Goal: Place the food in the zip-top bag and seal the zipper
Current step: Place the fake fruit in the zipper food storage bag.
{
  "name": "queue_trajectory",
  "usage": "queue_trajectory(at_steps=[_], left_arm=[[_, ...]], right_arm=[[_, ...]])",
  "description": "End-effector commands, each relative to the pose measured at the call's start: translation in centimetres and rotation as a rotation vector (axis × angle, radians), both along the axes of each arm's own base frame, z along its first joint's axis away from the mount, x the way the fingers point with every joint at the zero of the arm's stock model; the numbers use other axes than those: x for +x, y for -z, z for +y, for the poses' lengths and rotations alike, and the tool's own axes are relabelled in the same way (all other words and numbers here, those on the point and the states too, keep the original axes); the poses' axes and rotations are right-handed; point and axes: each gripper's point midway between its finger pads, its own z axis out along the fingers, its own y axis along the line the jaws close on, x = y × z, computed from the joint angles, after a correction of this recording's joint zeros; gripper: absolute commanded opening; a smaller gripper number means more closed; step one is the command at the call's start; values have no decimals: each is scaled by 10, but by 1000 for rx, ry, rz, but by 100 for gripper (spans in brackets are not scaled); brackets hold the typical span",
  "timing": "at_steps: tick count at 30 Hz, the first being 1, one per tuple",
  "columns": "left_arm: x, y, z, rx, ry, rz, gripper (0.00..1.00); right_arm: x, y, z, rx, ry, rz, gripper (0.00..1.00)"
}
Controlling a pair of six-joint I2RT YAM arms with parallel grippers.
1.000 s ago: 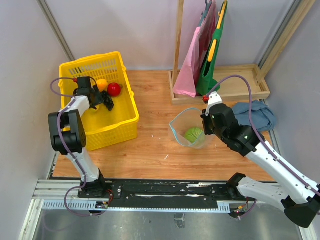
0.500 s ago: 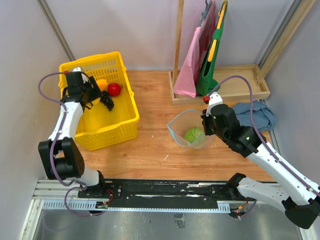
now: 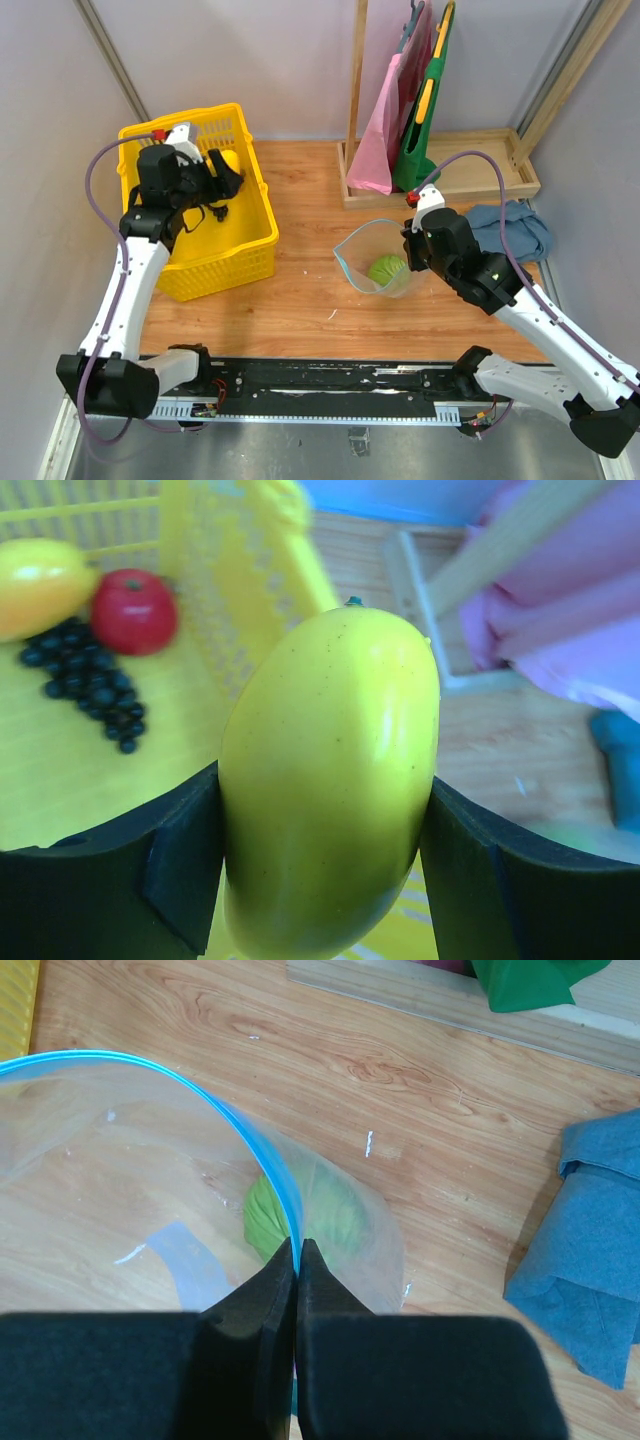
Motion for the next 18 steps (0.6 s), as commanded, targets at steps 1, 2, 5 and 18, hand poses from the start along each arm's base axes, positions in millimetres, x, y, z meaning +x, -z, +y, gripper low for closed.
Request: queue_trajectory(at_steps=[1,2,5,18], left_arm=[[-28,-40,-58,-28,240,-119,5],[-35,-48,-72,-30,289,-149,5],[-59,-67,-114,-44,443,-243,3],[-139,-92,-243,-159,868,-535,0]], right_arm=[[1,-3,3,24,-3,-5,1],[1,-3,3,25,-6,-6,0],[0,-5,6,36,-18,-8,1],[-4,-11,12,87,-39,-9,0]])
